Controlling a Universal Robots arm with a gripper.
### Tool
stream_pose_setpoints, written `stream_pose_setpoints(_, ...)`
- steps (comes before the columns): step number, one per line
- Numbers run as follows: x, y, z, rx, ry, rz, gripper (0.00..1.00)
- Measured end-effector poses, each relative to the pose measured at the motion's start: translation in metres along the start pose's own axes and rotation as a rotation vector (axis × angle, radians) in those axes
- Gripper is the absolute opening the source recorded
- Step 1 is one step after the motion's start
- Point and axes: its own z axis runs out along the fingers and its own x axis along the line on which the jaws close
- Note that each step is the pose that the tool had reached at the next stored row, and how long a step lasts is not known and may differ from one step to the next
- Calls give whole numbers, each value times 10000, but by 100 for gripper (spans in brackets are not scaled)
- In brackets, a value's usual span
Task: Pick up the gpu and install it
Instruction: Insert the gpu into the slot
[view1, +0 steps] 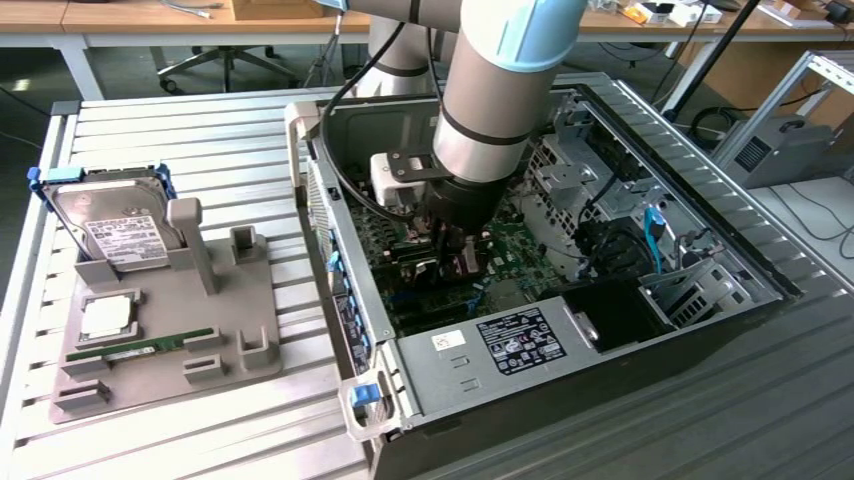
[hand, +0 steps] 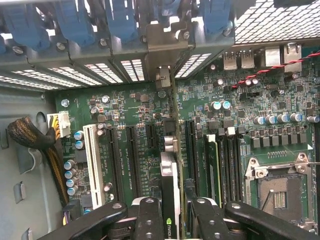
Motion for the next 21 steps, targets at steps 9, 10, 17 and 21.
stream_pose_setpoints(9,1,1,6,0,2,-1,27)
stream_pose_setpoints(10,1,2,8,0,1,0,27)
stream_pose_setpoints(17,1,2,10,0,0,0,27)
stream_pose_setpoints(21,1,3,11,0,1,0,27)
